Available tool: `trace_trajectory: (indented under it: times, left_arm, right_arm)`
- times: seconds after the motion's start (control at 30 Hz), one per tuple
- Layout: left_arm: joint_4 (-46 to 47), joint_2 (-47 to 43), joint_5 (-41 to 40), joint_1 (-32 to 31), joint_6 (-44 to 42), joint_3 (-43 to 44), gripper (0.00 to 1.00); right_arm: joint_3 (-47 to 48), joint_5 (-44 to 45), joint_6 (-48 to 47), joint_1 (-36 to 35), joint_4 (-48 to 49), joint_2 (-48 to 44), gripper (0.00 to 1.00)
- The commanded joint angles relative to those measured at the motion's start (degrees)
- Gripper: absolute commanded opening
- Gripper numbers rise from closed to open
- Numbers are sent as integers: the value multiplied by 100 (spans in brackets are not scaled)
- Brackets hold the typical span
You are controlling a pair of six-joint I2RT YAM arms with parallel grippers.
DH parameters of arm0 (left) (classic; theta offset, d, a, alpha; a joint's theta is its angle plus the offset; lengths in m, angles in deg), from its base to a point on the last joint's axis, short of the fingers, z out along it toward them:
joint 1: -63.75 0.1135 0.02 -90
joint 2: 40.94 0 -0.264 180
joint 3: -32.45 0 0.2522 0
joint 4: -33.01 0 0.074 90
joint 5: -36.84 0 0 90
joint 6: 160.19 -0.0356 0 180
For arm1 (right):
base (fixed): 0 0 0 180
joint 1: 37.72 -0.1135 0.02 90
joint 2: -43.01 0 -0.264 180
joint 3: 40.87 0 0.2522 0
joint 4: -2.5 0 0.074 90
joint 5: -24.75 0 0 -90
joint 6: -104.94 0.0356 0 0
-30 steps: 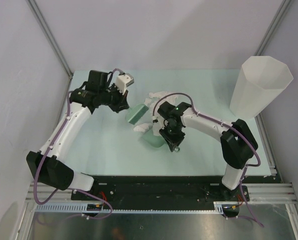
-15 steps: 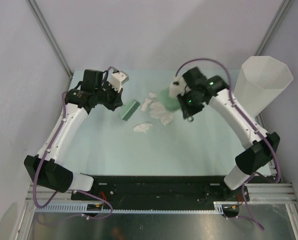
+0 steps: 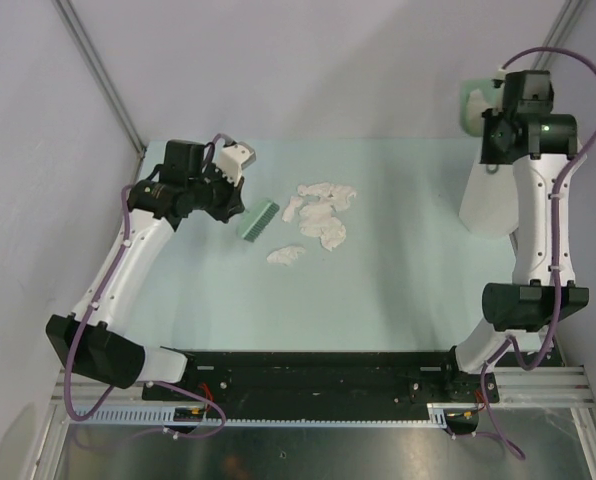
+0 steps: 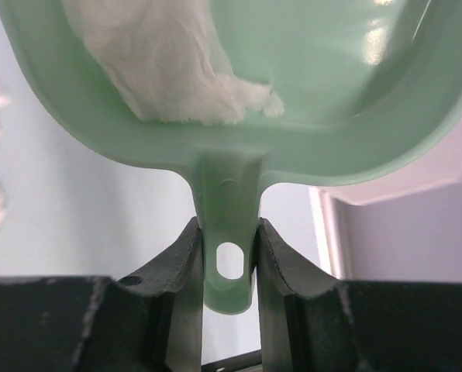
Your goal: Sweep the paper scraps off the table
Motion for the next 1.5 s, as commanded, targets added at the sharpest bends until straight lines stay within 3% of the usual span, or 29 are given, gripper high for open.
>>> trace_trajectory:
  times: [0.0,0.13,0.27,0.43,0.67,0.8,1.0,1.23,1.37,1.47]
  left_arm:
    - [74,-132,244,24,127,-27,0]
    - [74,-26,315,24,127,-1,0]
    - [74,0,411,24,136,17,0]
    - [74,-105,333,24,101,-71,0]
    - [83,-254,341,24,40,-168,0]
    - [74,-307,376,24,39,-159,0]
    - [74,-281,499,24,22,-107,0]
    - [74,-281,561,24,-4,-106,0]
    - [74,-316,605,24,-31,-98,0]
    - [66,-351,623,24,-57,-80,0]
  right_arm:
    - [123,1205,-448,433,528,-34,0]
    - [-201,1846,-817,847,1046,-86,0]
    - [-1001,3113,-2055,873,2399,-384,0]
    - [-2711,2825,-4836,873,4596,-1367,0]
    - [-3217,2911,-6942,988,5441,-1519,0]
    - [-3409,2990,-7522,1058,6109,-1510,0]
    - [-3972,2489,-8068,1339,6075,-1730,0]
    - [-4473,2323,-9184,1383,7208,-1677,0]
    - [-5308,1594,-10168,1506,8875,-1914,0]
    - [-5309,1348,-10152,1673,8827,-1984,0]
